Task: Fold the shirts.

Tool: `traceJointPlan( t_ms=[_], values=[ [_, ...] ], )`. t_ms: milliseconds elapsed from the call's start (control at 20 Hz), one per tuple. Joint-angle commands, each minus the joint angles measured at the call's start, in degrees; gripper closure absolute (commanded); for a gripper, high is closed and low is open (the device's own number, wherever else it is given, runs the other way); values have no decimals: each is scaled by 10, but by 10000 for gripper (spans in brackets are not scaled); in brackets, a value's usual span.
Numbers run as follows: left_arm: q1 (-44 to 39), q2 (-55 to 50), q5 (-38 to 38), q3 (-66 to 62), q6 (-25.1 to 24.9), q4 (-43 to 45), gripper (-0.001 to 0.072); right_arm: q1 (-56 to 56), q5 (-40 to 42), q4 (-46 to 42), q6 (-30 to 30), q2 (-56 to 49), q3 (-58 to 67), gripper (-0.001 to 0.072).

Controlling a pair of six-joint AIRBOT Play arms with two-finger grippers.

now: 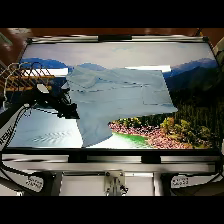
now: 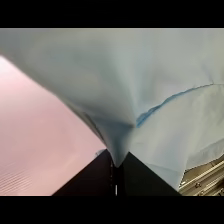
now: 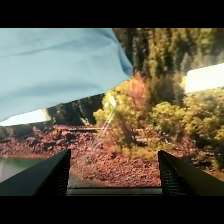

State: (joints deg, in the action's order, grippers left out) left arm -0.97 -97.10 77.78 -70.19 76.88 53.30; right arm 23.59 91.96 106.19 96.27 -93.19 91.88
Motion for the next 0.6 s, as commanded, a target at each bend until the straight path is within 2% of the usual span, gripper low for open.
traceJointPlan(
  t_ms=[0, 200, 350, 550],
  values=[
    [10, 7, 34, -6, -19, -11, 679, 10, -28, 40, 25, -21, -39, 56],
    [10, 33, 35, -6, -19, -11, 679, 6, -164, 45, 33, -22, -123, 58],
    [10, 41, 35, -6, -19, -11, 679, 6, -187, 50, 35, -42, -156, 63],
    [10, 41, 33, -6, -19, -11, 679, 6, -228, 103, 54, -59, -156, 76]
  ],
)
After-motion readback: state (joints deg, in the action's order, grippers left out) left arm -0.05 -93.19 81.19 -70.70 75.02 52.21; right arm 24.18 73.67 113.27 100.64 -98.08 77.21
